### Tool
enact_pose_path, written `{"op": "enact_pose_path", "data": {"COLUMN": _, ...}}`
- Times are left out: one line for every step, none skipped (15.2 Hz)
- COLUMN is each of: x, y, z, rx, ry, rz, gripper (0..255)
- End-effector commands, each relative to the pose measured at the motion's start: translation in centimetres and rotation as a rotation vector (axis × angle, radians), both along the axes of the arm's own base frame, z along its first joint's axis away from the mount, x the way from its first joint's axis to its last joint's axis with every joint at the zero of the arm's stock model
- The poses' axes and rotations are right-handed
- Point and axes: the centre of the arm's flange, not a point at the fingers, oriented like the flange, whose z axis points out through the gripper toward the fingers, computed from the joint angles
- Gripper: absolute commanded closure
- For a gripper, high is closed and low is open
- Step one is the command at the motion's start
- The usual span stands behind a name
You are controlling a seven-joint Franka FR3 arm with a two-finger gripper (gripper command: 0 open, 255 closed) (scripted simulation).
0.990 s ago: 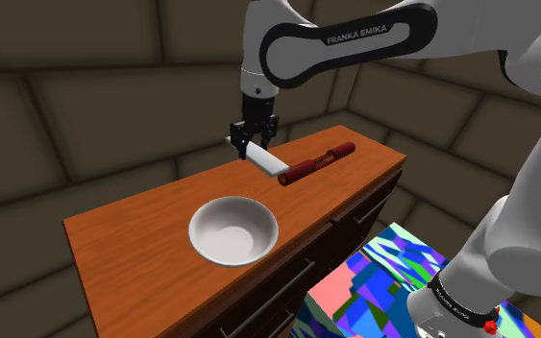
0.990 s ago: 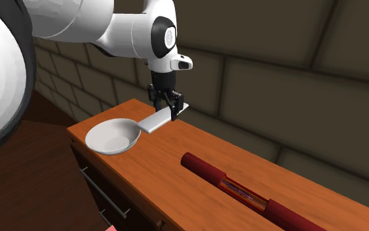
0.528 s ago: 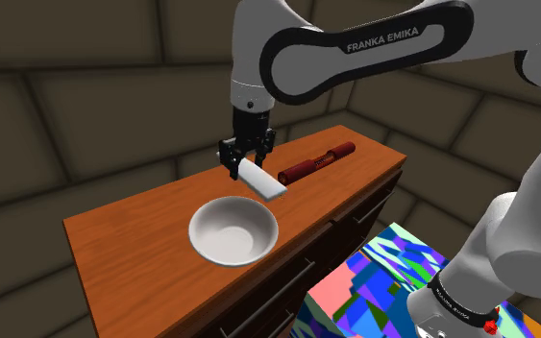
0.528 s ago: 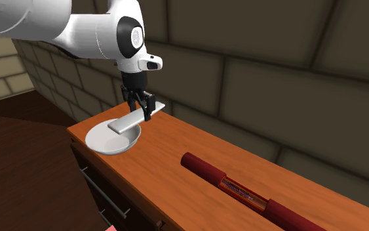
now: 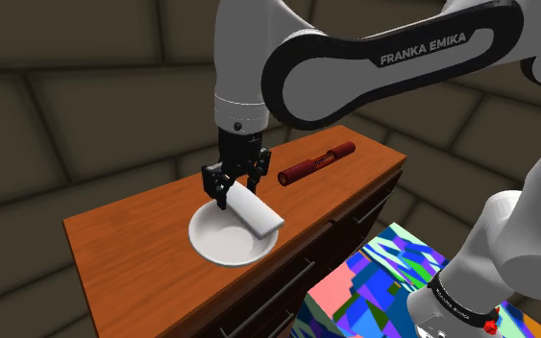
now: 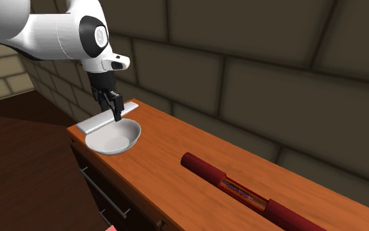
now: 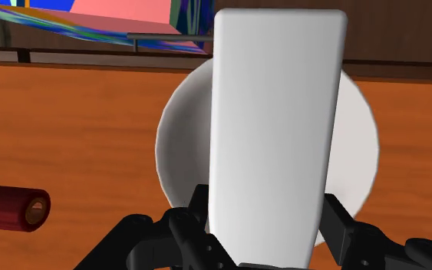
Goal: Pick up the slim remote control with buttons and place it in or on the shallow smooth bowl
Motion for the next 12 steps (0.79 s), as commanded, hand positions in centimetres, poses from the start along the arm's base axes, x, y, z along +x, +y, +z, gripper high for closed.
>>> {"op": "enact_pose_path", "data": {"x": -0.3, "y": 0.5, "z": -0.8, "rx": 0.0, "ry": 0.0, "rz": -0.001, "gripper": 255}}
{"op": "enact_pose_path", "data": {"x": -0.3, "y": 0.5, "z": -1.3, "rx": 0.0, "ry": 0.0, "rz": -0.001, "gripper": 255}}
{"op": "enact_pose_path", "data": {"x": -0.3, "y": 0.5, "z": -1.9, "rx": 0.0, "ry": 0.0, "rz": -0.001, "gripper": 255}}
{"op": "enact_pose_path", "data": {"x": -0.3, "y": 0.5, "z": -2.4, "rx": 0.0, "ry": 0.0, "rz": -0.001, "gripper": 255}}
{"op": "enact_pose_path", "data": {"x": -0.3, "y": 0.5, "z": -2.9, "rx": 0.0, "ry": 0.0, "rz": -0.001, "gripper": 255}}
{"op": "enact_pose_path", "data": {"x": -0.3, "y": 0.5, "z": -3.4, "rx": 0.0, "ry": 0.0, "rz": -0.001, "gripper": 255}}
{"op": "enact_pose_path", "data": {"x": -0.3, "y": 0.5, "z": -4.0, "rx": 0.0, "ry": 0.0, "rz": -0.001, "gripper": 255}}
{"op": "enact_pose_path", "data": {"x": -0.3, "y": 0.5, "z": -4.5, "rx": 0.0, "ry": 0.0, "rz": -0.001, "gripper": 255}}
{"op": "enact_pose_path", "data": {"x": -0.3, "y": 0.5, "z": -5.0, "rx": 0.0, "ry": 0.0, "rz": -0.001, "gripper": 255}}
{"op": "enact_pose_path", "data": {"x": -0.3, "y": 0.5, "z": -5.6, "rx": 0.0, "ry": 0.0, "rz": -0.001, "gripper": 255}}
{"op": "enact_pose_path", "data": {"x": -0.3, "y": 0.5, "z": -6.1, "rx": 0.0, "ry": 0.0, "rz": -0.001, "gripper": 255}}
{"op": "enact_pose_path", "data": {"x": -0.3, "y": 0.5, "z": -6.6, "rx": 0.0, "ry": 0.0, "rz": -0.001, "gripper": 255}}
